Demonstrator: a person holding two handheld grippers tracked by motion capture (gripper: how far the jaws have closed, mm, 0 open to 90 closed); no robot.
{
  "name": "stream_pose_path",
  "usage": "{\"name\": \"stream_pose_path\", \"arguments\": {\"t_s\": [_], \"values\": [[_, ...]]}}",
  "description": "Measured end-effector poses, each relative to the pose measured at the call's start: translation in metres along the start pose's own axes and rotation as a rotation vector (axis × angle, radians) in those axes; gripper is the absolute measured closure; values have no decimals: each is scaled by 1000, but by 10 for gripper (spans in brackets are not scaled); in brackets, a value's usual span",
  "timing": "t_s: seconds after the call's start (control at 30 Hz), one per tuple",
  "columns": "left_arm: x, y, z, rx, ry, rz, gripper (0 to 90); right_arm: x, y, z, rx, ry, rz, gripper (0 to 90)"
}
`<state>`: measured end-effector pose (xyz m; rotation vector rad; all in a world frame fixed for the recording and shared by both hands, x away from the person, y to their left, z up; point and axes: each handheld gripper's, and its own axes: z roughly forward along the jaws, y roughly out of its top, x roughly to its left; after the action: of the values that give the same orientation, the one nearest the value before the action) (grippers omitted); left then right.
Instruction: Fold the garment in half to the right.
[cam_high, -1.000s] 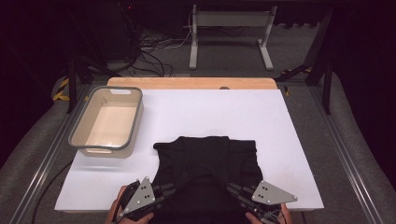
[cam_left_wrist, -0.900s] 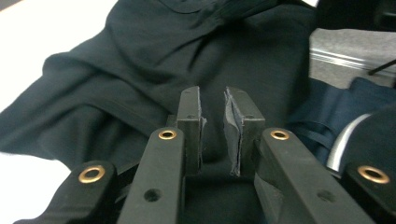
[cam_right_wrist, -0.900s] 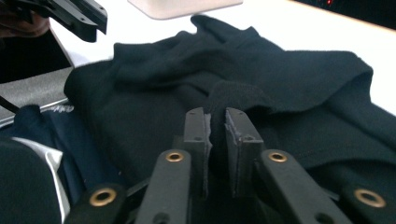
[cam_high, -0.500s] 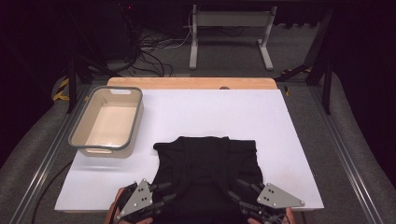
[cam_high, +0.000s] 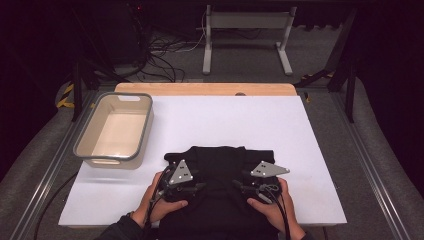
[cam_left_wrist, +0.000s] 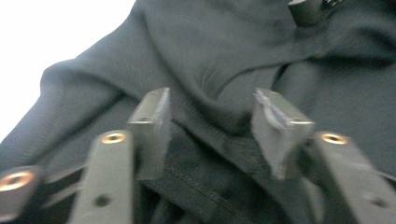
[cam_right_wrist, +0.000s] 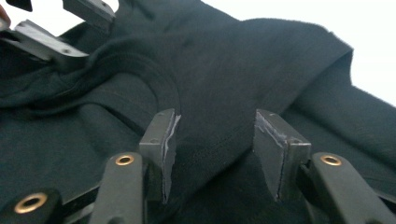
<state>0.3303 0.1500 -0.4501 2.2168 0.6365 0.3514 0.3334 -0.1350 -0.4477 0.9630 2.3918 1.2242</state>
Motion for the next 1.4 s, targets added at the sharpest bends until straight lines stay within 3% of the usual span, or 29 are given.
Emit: {"name": "stream_pose_path", "arguments": {"t_s": [0.13,0.27,0.33,0.53,0.63,0.73,0.9,1.0,1.1,1.17,1.23,1.3,1.4], "values": [[3,-6,7,51,-21,-20,672,-1,-2,11,56,9,-15,694],[4,-6,5,43,-43,-14,824,1,-4,11,63,8,-52,898],[4,-6,1,32,-49,-11,864,1,-4,7,45,14,-57,900],[-2,0,-22,-43,-33,19,876,7,1,-11,-34,11,-80,900],[-11,4,-42,-94,-31,57,877,12,2,-23,-66,25,-92,900],[-21,6,-51,-108,-35,80,877,17,2,-27,-67,35,-109,897],[-36,-4,-46,-65,-54,111,876,16,-2,-14,-17,40,-73,622],[-39,-10,-41,-45,-79,108,874,18,-6,-4,39,53,-64,566],[-42,-14,-37,-23,-94,121,875,18,-8,0,58,61,-60,596],[-43,-15,-36,-21,-98,119,875,19,-10,2,68,61,-68,717],[-44,-15,-36,-24,-96,123,874,20,-11,2,77,57,-93,768],[-43,-15,-39,-35,-85,123,875,21,-10,-1,70,55,-111,845],[-43,-15,-45,-62,-82,112,879,21,-8,-9,35,53,-107,856]]}}
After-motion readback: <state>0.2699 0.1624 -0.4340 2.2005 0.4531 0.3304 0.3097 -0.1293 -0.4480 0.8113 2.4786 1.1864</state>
